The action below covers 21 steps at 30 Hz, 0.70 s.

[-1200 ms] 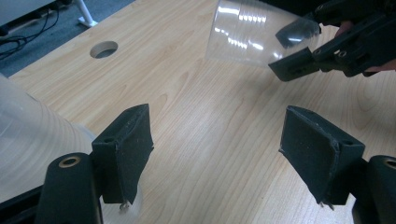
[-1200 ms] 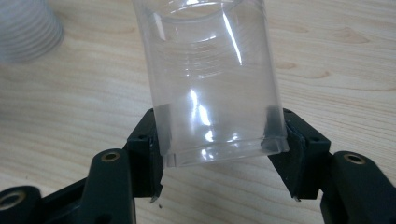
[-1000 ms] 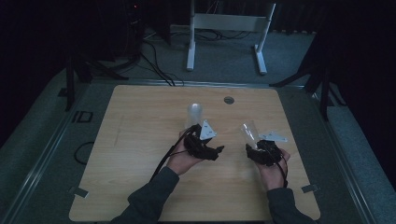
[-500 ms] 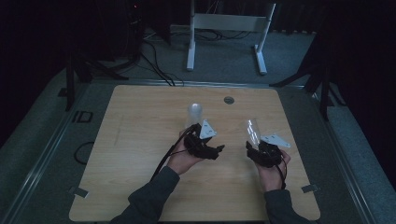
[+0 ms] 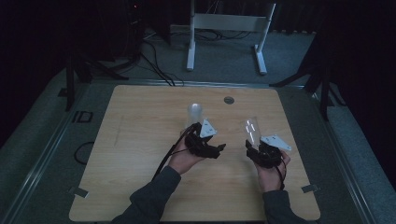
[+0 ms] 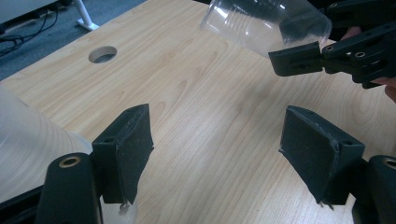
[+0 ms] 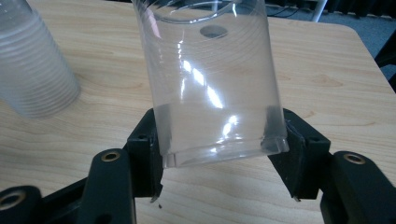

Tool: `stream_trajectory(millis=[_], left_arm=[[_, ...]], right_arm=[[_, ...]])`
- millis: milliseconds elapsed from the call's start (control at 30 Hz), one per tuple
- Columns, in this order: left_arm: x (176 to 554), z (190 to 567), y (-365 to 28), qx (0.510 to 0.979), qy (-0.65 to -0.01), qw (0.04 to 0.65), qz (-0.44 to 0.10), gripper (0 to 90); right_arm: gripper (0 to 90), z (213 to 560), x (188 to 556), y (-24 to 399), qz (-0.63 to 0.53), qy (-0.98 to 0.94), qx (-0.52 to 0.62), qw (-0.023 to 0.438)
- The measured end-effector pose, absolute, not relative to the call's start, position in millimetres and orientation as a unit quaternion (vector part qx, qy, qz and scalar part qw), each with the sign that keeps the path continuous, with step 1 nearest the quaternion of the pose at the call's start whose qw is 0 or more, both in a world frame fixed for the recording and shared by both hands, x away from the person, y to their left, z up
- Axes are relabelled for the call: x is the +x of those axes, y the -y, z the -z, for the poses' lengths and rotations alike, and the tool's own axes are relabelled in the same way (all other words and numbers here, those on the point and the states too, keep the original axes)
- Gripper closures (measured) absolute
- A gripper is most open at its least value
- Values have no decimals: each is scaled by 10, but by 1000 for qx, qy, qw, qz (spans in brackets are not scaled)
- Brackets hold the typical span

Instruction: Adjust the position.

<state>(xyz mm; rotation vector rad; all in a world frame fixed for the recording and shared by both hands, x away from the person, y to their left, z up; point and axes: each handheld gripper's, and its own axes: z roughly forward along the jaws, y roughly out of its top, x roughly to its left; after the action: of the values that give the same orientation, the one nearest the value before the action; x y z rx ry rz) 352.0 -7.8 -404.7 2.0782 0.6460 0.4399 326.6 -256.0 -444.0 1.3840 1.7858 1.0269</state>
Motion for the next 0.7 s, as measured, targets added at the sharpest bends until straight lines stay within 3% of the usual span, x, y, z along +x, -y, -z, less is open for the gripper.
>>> stream_trajectory(millis=[700], left_arm=[[3588,4005,209,826,-272,470,-148,253]], right_arm=[[414,4356,3173,2528,-424,-669,502,346]])
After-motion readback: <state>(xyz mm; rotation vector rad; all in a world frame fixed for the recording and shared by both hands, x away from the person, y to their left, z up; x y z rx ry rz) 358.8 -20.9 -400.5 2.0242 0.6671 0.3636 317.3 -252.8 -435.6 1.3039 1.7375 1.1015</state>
